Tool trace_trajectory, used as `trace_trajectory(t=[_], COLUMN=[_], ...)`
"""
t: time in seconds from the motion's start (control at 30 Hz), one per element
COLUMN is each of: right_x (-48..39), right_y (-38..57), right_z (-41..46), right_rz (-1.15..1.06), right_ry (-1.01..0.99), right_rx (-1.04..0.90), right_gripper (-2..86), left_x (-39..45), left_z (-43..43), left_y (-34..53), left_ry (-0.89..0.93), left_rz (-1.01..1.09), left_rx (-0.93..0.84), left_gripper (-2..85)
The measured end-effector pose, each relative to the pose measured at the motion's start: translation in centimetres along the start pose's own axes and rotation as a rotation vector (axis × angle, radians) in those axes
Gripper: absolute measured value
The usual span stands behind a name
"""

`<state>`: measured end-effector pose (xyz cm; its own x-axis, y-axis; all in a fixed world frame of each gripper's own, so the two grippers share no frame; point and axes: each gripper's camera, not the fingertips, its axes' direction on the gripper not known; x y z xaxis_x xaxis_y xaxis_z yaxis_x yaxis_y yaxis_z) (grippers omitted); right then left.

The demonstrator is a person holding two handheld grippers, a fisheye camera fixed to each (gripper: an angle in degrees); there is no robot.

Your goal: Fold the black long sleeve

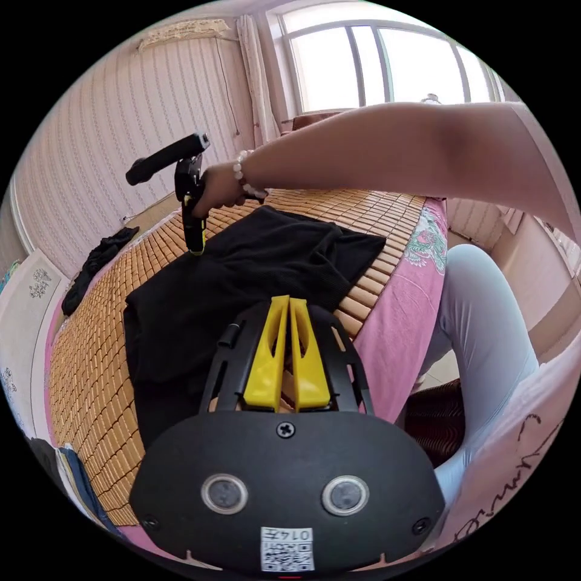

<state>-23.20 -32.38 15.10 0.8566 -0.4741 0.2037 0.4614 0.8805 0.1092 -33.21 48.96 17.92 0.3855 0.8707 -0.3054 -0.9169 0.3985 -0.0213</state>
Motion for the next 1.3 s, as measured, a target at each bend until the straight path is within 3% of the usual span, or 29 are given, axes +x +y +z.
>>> trace_trajectory(t=[0.1,0.2,0.33,0.47,0.6,0.83,1.0,1.2,1.3], right_x=[1.9,3.5,5.8,7.1,8.9,11.7,13.5,16.5,17.7], right_y=[0.3,3.6,16.6,29.7,40.1,43.6,44.9,48.5,49.9], right_z=[1.5,0.1,-4.3,-3.0,0.5,2.3,3.5,1.7,1.4], right_rz=[0.070,0.125,0.295,0.438,0.565,0.411,0.369,0.356,0.348], right_ry=[-0.061,-0.088,-0.239,-0.408,-0.584,-0.700,-0.785,-0.892,-0.942], right_rx=[0.012,0.098,0.419,0.517,0.575,0.424,0.413,0.659,0.731], right_gripper=[-0.9,-0.9,-0.1,4.0,9.7,10.2,3.1,1.5,1.6], left_x=[1.2,2.6,2.9,3.8,5.3,11.3,14.6,16.5,15.7], left_z=[2.5,2.5,0.0,-2.8,-2.2,2.1,5.8,8.9,10.0], left_y=[-0.5,-0.6,0.4,1.6,1.4,-5.2,-8.5,-10.6,-11.6], left_ry=[0.010,-0.040,-0.070,-0.057,-0.016,-0.047,-0.036,-0.063,-0.068], left_rz=[0.045,0.077,0.038,0.008,0.005,0.158,0.220,0.223,0.148], left_rx=[-0.149,-0.145,0.033,0.274,0.307,0.149,0.034,-0.066,-0.107], left_gripper=[-1.0,-0.9,0.0,4.8,8.0,18.5,21.7,23.0,18.3])
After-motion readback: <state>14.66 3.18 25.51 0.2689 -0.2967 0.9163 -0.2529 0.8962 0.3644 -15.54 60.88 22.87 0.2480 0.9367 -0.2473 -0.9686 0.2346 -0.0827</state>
